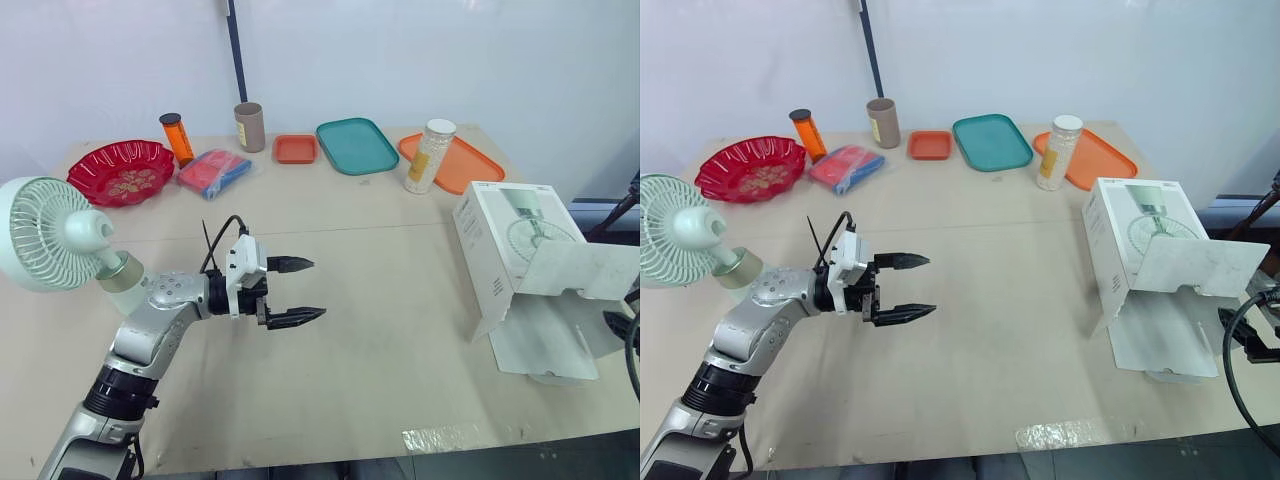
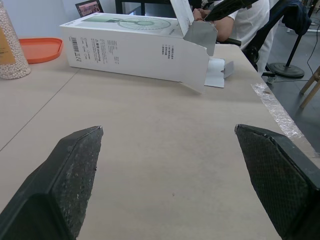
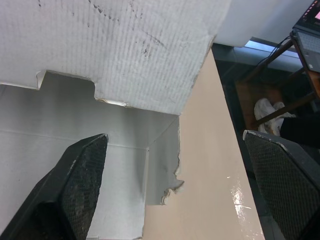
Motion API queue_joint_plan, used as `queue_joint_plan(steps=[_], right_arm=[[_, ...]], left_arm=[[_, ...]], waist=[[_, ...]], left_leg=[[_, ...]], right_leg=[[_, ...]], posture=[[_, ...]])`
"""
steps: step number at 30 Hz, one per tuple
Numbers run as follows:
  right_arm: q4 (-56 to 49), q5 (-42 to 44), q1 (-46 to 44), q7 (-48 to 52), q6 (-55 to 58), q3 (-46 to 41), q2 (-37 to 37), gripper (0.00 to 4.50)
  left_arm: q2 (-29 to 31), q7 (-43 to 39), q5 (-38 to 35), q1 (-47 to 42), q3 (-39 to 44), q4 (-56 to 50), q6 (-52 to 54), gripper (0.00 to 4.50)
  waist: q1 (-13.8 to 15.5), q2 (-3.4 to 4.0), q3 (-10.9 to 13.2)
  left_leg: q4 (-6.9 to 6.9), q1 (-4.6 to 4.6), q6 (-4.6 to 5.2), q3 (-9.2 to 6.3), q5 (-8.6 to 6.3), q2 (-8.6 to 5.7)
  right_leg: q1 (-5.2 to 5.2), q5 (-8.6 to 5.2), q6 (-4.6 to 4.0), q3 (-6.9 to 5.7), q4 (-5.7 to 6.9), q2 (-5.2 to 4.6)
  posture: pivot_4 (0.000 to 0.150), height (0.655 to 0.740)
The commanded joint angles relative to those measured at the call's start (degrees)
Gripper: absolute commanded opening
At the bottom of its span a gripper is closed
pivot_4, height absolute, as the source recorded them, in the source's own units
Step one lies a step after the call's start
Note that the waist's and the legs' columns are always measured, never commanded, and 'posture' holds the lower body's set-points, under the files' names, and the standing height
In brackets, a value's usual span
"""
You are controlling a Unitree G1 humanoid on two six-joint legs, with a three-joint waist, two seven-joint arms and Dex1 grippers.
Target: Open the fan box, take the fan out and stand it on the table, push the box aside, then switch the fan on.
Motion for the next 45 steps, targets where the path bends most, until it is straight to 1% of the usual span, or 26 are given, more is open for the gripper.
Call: queue_joint_plan(steps=[1,2,3,4,6,9,11,13,15,17,19,23,27,30,32,34,36,38,40,42,45], right_arm=[[-10.1,16.5,-5.2,11.3,6.2,-9.5,-6.6,4.46],[-10.1,18.1,-6.5,11.3,7.0,-9.4,-7.1,4.46],[-11.4,25.9,-8.6,11.4,6.1,-7.7,-7.8,4.46],[-12.4,31.3,-10.0,11.5,5.2,-6.3,-8.2,4.46],[-14.6,35.3,-13.9,9.8,2.2,-0.3,-8.1,4.46],[-16.9,31.5,-20.4,5.7,-3.6,13.4,-7.8,4.46],[-15.5,27.7,-24.0,2.3,-7.7,22.5,-6.1,4.46],[-12.3,21.3,-27.8,1.4,-13.2,32.9,-3.8,4.46],[-9.9,18.4,-30.3,0.8,-16.5,39.3,-2.9,4.46],[-7.0,17.3,-33.3,2.0,-18.9,43.4,-2.0,4.46],[-4.3,15.4,-36.3,2.9,-20.6,46.8,-1.0,4.46],[0.5,12.1,-40.2,5.5,-25.7,53.4,1.0,4.46],[2.6,11.3,-42.9,8.3,-27.9,58.5,3.1,4.46],[5.3,8.4,-44.1,10.0,-30.8,62.2,4.2,4.46],[7.3,6.7,-45.3,10.4,-32.3,64.4,5.4,4.46],[8.4,6.1,-46.2,10.4,-32.6,65.5,6.2,4.46],[9.4,5.9,-47.0,10.9,-33.1,66.7,7.5,4.46],[10.5,5.0,-47.5,11.5,-34.4,68.1,9.0,4.46],[11.1,4.6,-48.0,11.4,-34.8,69.0,10.3,4.46],[10.8,6.0,-48.7,10.6,-33.0,69.4,12.0,4.46],[10.7,6.5,-49.6,10.4,-31.8,69.9,13.2,4.46]], left_arm=[[1.0,-0.7,-0.1,1.2,1.5,-1.1,-1.5,4.50],[1.1,-0.8,0.0,1.2,1.5,-1.0,-1.6,4.50],[1.7,-0.9,0.6,1.7,1.9,-1.2,-2.6,4.50],[2.1,-1.0,1.1,2.1,2.1,-1.2,-3.4,4.50],[2.8,-0.8,2.0,3.1,2.5,-1.9,-4.8,4.50],[3.7,1.9,2.3,5.9,4.0,-4.9,-4.5,4.50],[4.3,4.0,2.4,8.7,5.7,-6.9,-4.0,4.50],[5.0,6.9,2.5,13.9,8.7,-10.8,-3.3,4.50],[5.5,9.0,2.1,17.7,10.9,-14.1,-2.4,4.50],[5.6,11.6,2.3,22.5,13.1,-18.6,-1.6,4.50],[5.8,13.4,2.4,25.3,14.7,-21.3,-1.0,4.50],[4.4,18.4,3.5,32.1,17.4,-26.1,-0.7,4.50],[1.6,24.7,4.2,38.3,20.3,-31.8,-0.1,4.50],[0.0,27.5,4.6,42.7,22.6,-34.6,-0.7,4.50],[-2.7,30.6,5.2,47.8,25.1,-37.1,-1.5,4.50],[-4.6,32.6,5.0,50.5,26.6,-38.6,-1.6,4.50],[-7.9,35.9,5.0,54.6,28.4,-41.2,-1.7,4.50],[-11.0,38.2,6.6,59.5,29.4,-43.0,-3.3,4.50],[-13.6,39.4,7.7,62.8,30.0,-43.0,-4.8,4.50],[-16.3,40.9,7.9,65.3,30.8,-42.5,-5.9,4.50],[-18.1,41.7,8.4,68.1,30.9,-41.9,-7.8,4.50]], waist=[[0.0,-0.06,0.0],[-0.1,-0.18,0.0],[-0.1,-0.21,0.0],[0.0,-0.23,0.0],[0.0,-0.33,0.1],[0.0,-0.36,0.1],[-0.1,-0.38,0.1],[0.3,-0.41,0.1],[0.3,-0.47,0.1],[-0.3,-0.61,0.1],[-0.5,-0.57,0.1],[0.2,-0.50,0.2],[0.0,-0.50,0.2],[0.0,-0.50,0.2],[0.0,-0.50,0.2],[0.0,-0.51,0.2],[0.0,-0.49,0.2],[0.0,-0.50,0.2],[0.0,-0.52,0.2],[-0.1,-0.55,0.2],[0.0,-0.53,0.2]], left_leg=[[0.00,0.01,0.00,-0.01,0.00,0.01],[0.00,0.03,0.00,0.00,0.00,0.02],[0.00,0.05,0.00,-0.01,0.00,0.03],[0.01,0.05,0.00,-0.01,0.00,0.04],[0.01,0.09,0.00,0.04,0.00,0.05],[0.01,0.05,0.04,0.00,-0.01,0.06],[0.03,0.02,0.04,-0.01,-0.01,0.05],[0.04,0.04,0.04,0.00,-0.01,0.05],[0.10,0.08,-0.02,-0.15,0.02,0.00],[0.09,0.10,-0.02,-0.14,0.01,0.03],[0.05,0.12,-0.01,-0.09,0.00,0.05],[0.07,0.09,-0.02,-0.14,0.01,0.04],[0.06,0.07,-0.02,-0.16,0.01,0.01],[0.05,0.07,-0.01,-0.18,0.00,0.03],[0.06,0.09,-0.02,-0.17,0.01,0.03],[0.06,0.10,-0.02,-0.16,0.01,0.03],[0.06,0.09,-0.02,-0.15,0.00,0.02],[0.05,0.09,-0.02,-0.16,0.00,0.03],[0.06,0.08,-0.02,-0.16,0.00,0.03],[0.05,0.08,-0.02,-0.15,0.00,0.03],[0.05,0.07,0.00,-0.15,-0.01,0.03]], right_leg=[[0.02,0.00,0.00,-0.01,0.00,0.01],[0.04,0.00,0.00,-0.01,0.00,0.03],[0.06,0.01,0.00,-0.01,-0.01,0.04],[0.06,0.01,0.00,-0.02,-0.01,0.04],[0.09,0.02,-0.01,0.03,-0.02,0.07],[0.09,0.01,-0.02,0.00,-0.04,0.07],[0.08,0.01,0.00,0.00,-0.06,0.04],[0.07,0.01,0.01,0.01,-0.06,0.03],[-0.07,0.01,0.02,-0.05,-0.07,0.00],[-0.08,0.01,0.02,-0.04,-0.11,0.00],[-0.12,0.02,0.02,0.02,-0.12,-0.01],[-0.13,0.02,0.02,-0.03,-0.13,0.00],[-0.13,0.02,0.02,-0.05,-0.13,-0.04],[-0.15,0.02,0.00,-0.07,-0.12,-0.02],[-0.12,0.03,-0.01,-0.07,-0.12,-0.02],[-0.11,0.03,0.00,-0.06,-0.13,-0.03],[-0.12,0.03,0.00,-0.05,-0.14,-0.03],[-0.15,0.03,-0.01,-0.06,-0.13,-0.02],[-0.12,0.03,-0.02,-0.06,-0.14,-0.03],[-0.14,0.03,-0.02,-0.05,-0.15,-0.02],[-0.14,0.00,-0.03,-0.07,-0.17,-0.01]], posture=[[0.150,0.7255],[0.150,0.7255],[0.150,0.7255],[0.150,0.7255],[0.150,0.7255],[0.150,0.7255],[0.150,0.7255],[0.150,0.7255],[0.150,0.7255],[0.150,0.7255],[0.150,0.7255],[0.150,0.7255],[0.150,0.7255],[0.150,0.7255],[0.150,0.7255],[0.150,0.7255],[0.150,0.7255],[0.150,0.7255],[0.150,0.7255],[0.150,0.7255],[0.150,0.7255]])
